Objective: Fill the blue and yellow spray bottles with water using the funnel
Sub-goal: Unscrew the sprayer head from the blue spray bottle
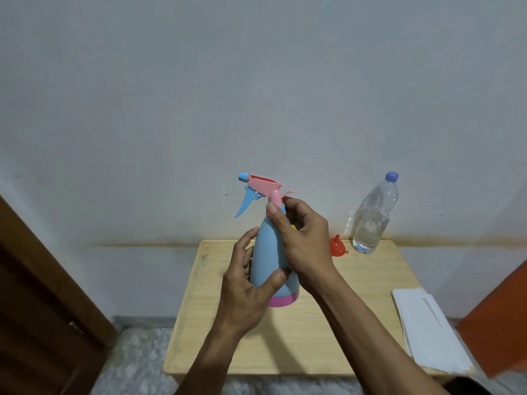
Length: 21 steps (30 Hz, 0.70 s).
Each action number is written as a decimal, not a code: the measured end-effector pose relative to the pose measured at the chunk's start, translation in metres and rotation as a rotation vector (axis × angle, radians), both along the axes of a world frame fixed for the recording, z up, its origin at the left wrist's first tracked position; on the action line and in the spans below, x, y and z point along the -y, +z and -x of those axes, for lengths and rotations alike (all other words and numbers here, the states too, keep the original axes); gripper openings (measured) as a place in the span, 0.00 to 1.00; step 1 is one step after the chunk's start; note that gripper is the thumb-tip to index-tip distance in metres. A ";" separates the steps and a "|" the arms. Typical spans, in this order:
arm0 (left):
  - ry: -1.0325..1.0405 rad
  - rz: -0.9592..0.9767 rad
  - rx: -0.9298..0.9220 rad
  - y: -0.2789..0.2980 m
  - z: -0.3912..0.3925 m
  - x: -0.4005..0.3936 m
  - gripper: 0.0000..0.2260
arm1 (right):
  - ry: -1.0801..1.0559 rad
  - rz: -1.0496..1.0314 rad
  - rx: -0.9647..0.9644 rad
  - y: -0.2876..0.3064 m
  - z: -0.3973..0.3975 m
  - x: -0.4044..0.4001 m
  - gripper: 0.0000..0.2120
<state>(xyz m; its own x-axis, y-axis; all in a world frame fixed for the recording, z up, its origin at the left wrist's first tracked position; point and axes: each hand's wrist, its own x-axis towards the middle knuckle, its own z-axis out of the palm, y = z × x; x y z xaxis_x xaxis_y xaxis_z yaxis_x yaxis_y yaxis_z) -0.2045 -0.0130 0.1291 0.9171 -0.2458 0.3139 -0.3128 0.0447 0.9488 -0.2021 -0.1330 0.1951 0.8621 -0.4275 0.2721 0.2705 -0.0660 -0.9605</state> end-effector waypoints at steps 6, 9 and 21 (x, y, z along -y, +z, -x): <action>0.034 -0.039 0.030 -0.001 0.000 -0.003 0.33 | 0.022 0.001 -0.009 0.000 -0.001 0.001 0.07; 0.042 -0.060 0.044 0.000 0.001 -0.005 0.34 | 0.018 0.010 -0.014 0.001 -0.001 0.001 0.06; 0.050 -0.089 0.020 -0.011 0.000 -0.014 0.35 | -0.001 0.054 -0.010 0.015 0.000 0.000 0.07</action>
